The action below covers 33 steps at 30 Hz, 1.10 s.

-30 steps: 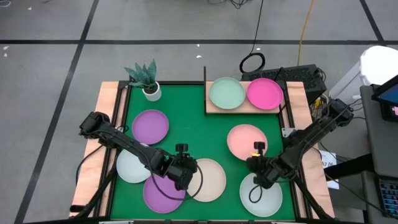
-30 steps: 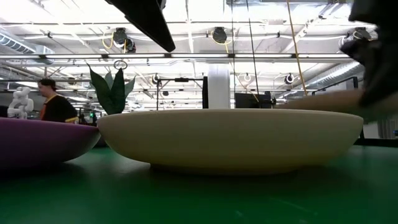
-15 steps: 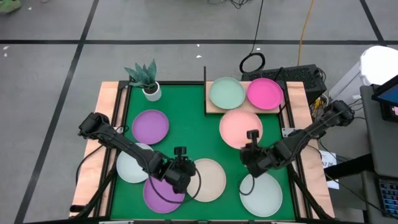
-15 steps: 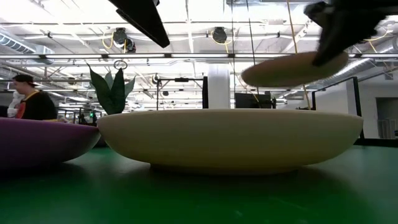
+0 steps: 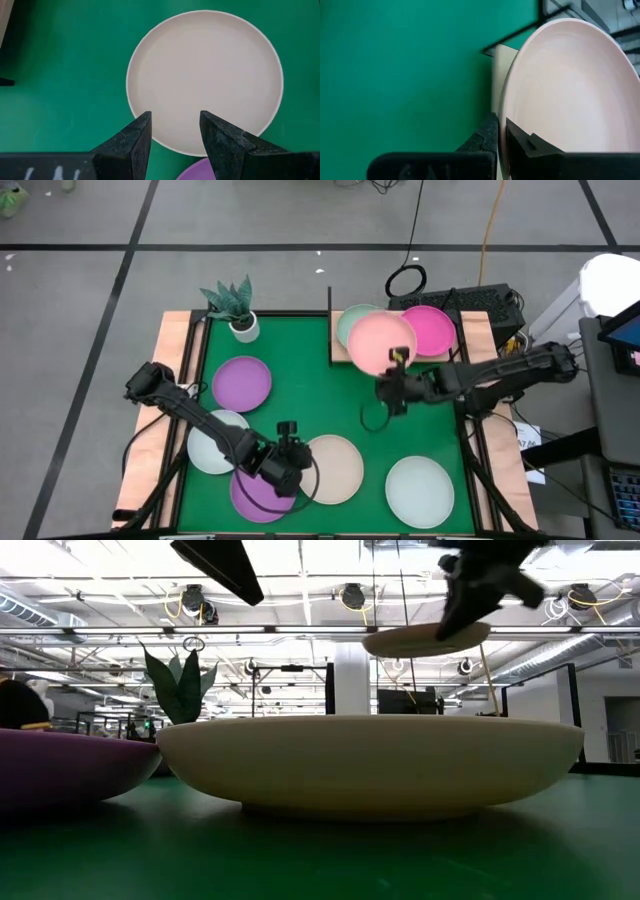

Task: Place and stack plates onto a shelf
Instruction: Stack the light orange plate on the light green plate on the shelf

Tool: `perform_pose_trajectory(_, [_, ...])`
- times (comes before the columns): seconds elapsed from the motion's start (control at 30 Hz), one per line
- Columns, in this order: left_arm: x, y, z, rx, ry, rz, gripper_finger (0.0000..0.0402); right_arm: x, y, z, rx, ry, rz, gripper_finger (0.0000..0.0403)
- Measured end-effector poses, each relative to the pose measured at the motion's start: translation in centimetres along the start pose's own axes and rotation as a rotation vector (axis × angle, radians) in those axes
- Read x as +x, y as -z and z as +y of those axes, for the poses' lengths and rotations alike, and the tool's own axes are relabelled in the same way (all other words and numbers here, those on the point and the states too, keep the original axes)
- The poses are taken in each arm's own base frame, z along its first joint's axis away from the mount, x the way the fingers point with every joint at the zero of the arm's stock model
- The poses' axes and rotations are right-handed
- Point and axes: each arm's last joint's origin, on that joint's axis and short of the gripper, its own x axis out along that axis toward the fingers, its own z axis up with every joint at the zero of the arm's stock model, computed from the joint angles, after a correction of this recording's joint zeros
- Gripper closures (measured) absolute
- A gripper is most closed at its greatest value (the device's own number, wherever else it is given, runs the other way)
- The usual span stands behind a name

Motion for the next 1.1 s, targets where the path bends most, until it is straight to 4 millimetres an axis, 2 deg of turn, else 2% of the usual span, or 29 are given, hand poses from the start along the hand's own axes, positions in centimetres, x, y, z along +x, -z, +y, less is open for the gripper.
perform_pose_trajectory(0.3, [-0.3, 0.2, -0.6, -0.006, -0.001, -0.008, 0.0229, 2.7, 0.3, -4.8, 0.065, -0.071, -0.074, 0.0402])
perform_pose_trajectory(0.47, [-0.4, 0.3, -0.8, 0.0, -0.009, -0.015, 0.0229, 4.1, 1.1, -6.4, 0.121, -0.081, -0.093, 0.0401])
perform_pose_trajectory(0.77, [-0.4, 0.2, -0.9, -0.007, -0.005, -0.029, 0.0229, 8.2, 4.1, -6.5, 0.166, -0.062, -0.149, 0.04])
perform_pose_trajectory(1.1, [-0.3, -0.1, -0.8, 0.013, 0.003, -0.053, 0.0229, 10.7, 6.8, -5.6, 0.177, -0.057, -0.198, 0.04])
